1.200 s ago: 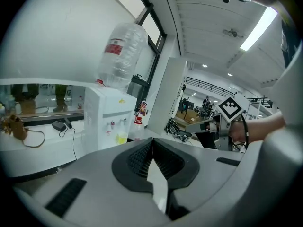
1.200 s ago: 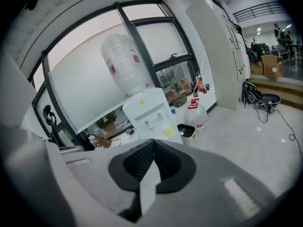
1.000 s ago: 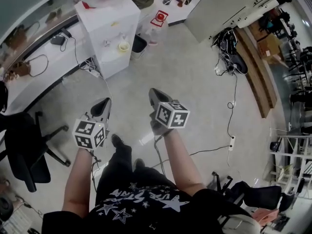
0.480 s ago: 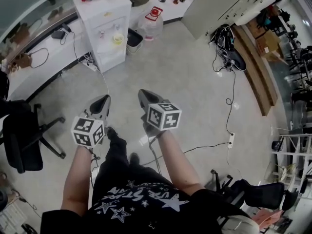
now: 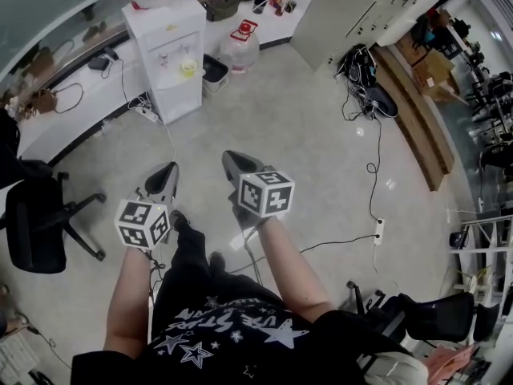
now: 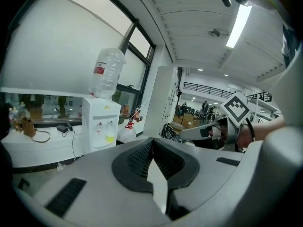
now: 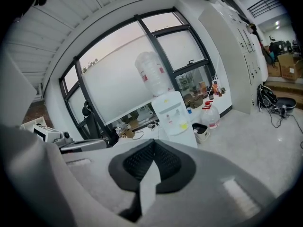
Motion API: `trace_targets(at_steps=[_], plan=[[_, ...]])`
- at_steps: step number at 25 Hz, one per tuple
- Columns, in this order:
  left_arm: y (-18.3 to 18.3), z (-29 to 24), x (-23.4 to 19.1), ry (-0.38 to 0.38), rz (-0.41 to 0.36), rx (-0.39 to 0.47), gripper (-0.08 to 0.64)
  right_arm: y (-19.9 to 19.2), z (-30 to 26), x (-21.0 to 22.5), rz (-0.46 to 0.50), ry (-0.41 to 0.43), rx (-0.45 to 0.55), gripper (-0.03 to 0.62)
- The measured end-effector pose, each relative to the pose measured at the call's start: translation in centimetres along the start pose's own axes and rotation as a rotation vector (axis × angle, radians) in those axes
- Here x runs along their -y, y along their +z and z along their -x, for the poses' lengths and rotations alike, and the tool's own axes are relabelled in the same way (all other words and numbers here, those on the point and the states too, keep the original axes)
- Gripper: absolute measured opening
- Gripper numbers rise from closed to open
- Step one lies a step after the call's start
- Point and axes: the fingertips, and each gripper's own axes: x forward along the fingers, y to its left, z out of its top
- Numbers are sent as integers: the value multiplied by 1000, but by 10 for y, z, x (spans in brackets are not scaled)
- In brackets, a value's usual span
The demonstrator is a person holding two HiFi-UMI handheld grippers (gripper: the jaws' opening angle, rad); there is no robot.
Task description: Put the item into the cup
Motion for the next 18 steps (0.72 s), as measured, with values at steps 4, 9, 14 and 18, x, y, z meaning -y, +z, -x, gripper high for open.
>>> trace_targets(at_steps=[4,9,14,18], plan=[[-1,19,16,6,-4,17,5,-7,22,-11,14,7,5,0],[-3,36,28,8,-16,34,5,-18,42,-26,26,21,4,0],[-1,51,33,16,-21,62,5,-26,58,-35,38,23,11,0],[-1,64,39,24,-23,77,5,-31,68,-41,43,21,12,0]])
